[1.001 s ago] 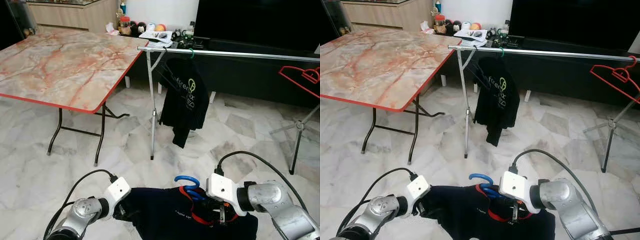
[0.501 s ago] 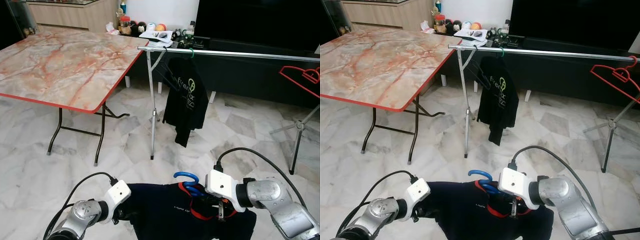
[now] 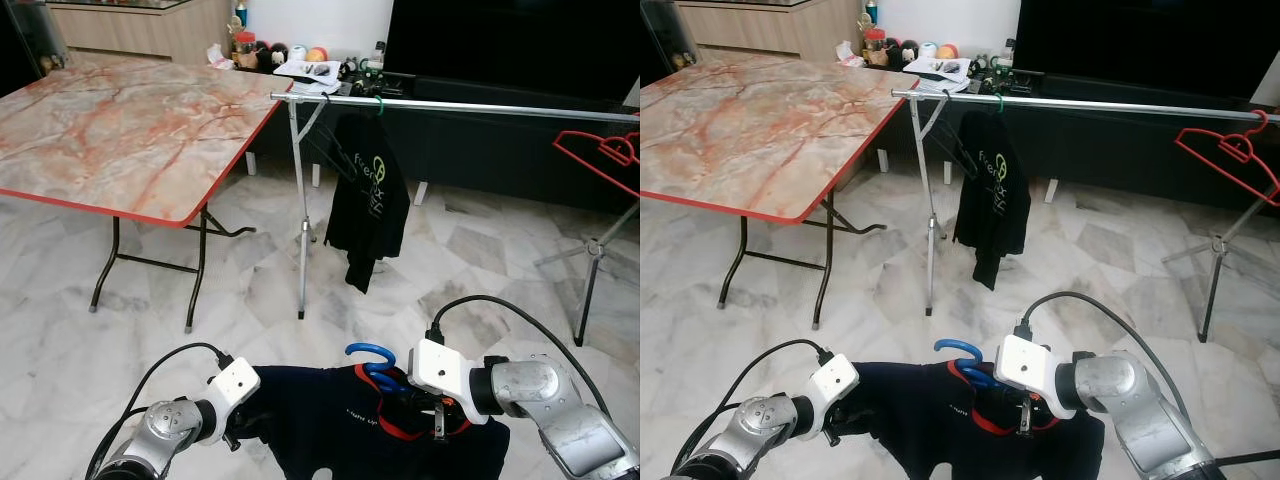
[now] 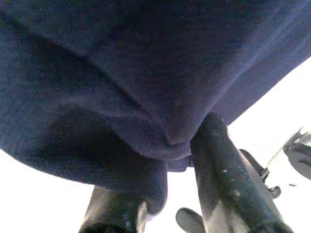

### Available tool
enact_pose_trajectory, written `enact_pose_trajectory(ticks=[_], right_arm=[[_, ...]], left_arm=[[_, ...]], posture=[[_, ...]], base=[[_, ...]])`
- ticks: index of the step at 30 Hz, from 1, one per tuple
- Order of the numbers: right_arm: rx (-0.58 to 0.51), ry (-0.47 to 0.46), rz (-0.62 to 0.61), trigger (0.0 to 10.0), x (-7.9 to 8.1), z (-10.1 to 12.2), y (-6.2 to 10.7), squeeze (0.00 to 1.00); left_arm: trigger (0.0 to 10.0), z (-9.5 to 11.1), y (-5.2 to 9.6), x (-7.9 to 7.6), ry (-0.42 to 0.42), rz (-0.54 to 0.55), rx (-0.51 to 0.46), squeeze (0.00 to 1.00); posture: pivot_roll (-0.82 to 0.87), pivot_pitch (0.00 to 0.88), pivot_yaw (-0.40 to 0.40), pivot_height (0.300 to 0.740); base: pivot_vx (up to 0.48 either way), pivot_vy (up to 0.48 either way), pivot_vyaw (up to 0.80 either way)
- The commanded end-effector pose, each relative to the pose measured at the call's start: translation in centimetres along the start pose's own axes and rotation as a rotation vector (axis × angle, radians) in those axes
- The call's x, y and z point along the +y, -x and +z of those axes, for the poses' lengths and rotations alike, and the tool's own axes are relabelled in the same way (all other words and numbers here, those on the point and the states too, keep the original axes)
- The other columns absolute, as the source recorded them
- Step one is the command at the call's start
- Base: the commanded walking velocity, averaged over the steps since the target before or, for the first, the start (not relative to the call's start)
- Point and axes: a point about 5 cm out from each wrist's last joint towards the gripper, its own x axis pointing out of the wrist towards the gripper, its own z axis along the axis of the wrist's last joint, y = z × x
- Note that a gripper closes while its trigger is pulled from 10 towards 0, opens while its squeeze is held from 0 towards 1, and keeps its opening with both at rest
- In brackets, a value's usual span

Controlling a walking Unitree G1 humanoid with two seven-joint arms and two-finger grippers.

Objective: Hang hanger

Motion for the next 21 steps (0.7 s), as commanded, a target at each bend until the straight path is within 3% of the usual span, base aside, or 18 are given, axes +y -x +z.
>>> enact_pose_trajectory(ticks=[1,11,21], right_arm=[[-0.037,0.016,-0.017,10.0,-0.4,0.8,0.4,0.00],[-0.015,0.010,-0.010,10.0,-0.3,0.3,0.4,0.00],[0.029,0.004,-0.025,10.0,-0.5,-0.6,0.7,0.00]], left_arm=[[0.0,-0.1,0.0,0.0,-0.002,-0.005,0.010,0.00],[0.0,-0.2,0.1,0.5,0.010,0.058,0.015,0.00],[0.0,-1.3,1.2,2.4,0.082,0.272,0.065,0.00]], posture=[[-0.04,0.080,-0.042,0.740],[-0.03,0.080,-0.043,0.740],[-0.03,0.082,-0.042,0.740]], base=[[0.000,0.000,0.00],[0.000,0.000,0.00],[0.000,0.000,0.00]])
